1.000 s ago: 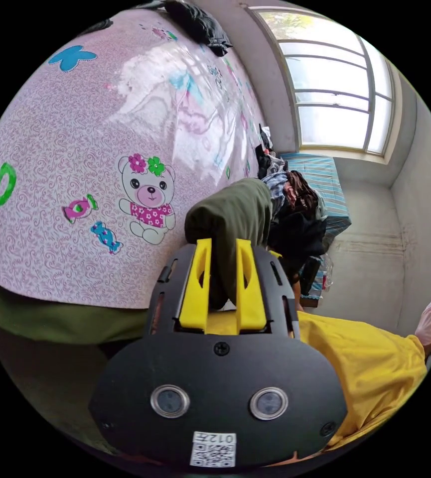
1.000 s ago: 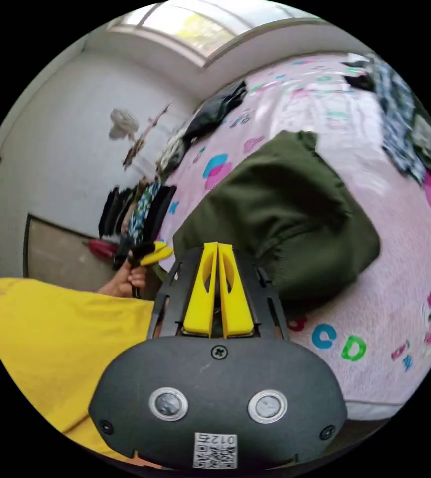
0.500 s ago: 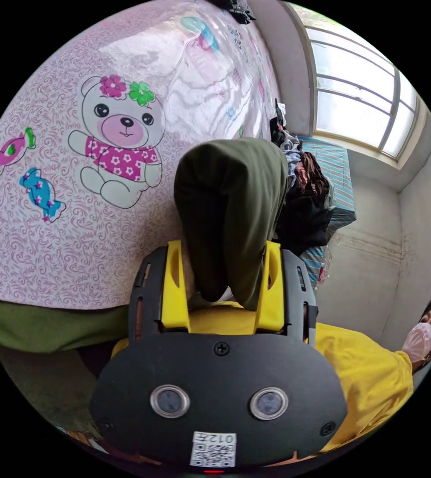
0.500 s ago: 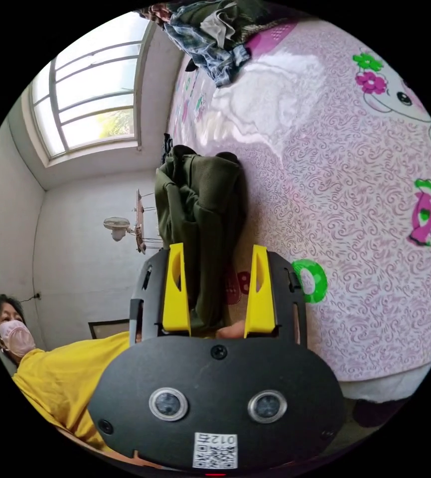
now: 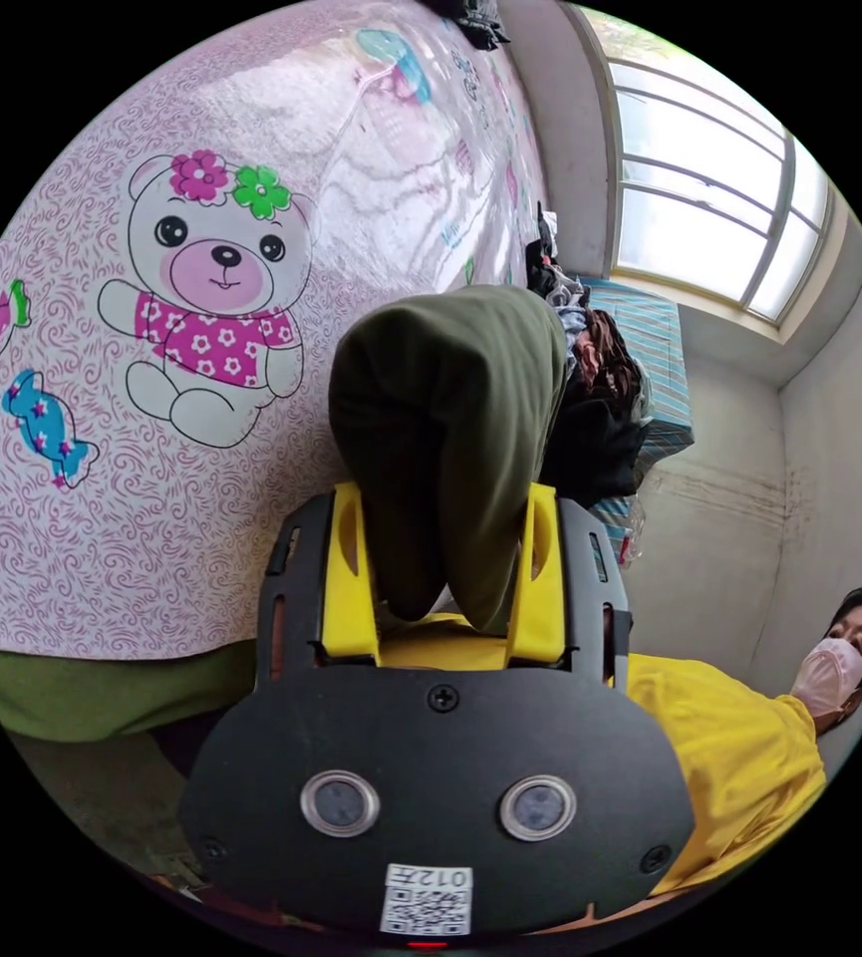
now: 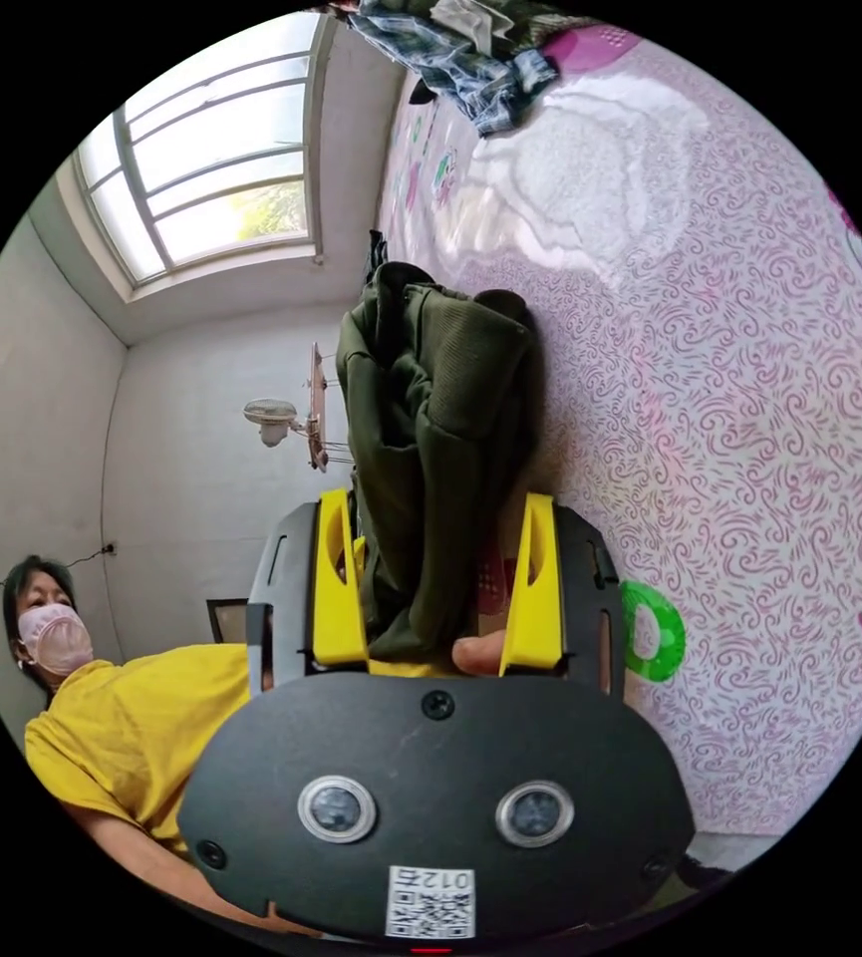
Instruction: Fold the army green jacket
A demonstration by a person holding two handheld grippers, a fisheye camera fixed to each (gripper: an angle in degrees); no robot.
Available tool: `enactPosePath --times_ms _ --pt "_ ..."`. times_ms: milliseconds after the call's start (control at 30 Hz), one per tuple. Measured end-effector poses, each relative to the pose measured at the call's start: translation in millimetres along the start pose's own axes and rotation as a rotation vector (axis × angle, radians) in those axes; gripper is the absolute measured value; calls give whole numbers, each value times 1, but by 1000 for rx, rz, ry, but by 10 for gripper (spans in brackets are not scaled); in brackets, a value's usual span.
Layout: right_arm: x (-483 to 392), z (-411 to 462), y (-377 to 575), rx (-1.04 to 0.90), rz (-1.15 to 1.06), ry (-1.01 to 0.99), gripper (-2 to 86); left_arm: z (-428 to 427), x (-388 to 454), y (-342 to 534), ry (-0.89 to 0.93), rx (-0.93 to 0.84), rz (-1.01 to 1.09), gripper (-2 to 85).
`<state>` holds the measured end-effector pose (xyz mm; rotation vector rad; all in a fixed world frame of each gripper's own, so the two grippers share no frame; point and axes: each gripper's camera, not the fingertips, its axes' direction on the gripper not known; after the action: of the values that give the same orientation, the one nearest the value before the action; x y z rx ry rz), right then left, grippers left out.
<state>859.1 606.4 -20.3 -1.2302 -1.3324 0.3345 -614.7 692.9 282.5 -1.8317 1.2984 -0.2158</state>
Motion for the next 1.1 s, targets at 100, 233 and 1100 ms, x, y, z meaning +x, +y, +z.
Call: enactPosePath --times_ms 100,233,1100 --pt "-6 11 -6 14 5 -27 227 -8 0 9 7 -10 9 204" --pt "-22 32 -17 -6 -10 28 200 -19 3 22 -11 -40 30 187" --pt "-257 217 -60 -194 -353 -181 70 -242 55 198 96 350 253 104"
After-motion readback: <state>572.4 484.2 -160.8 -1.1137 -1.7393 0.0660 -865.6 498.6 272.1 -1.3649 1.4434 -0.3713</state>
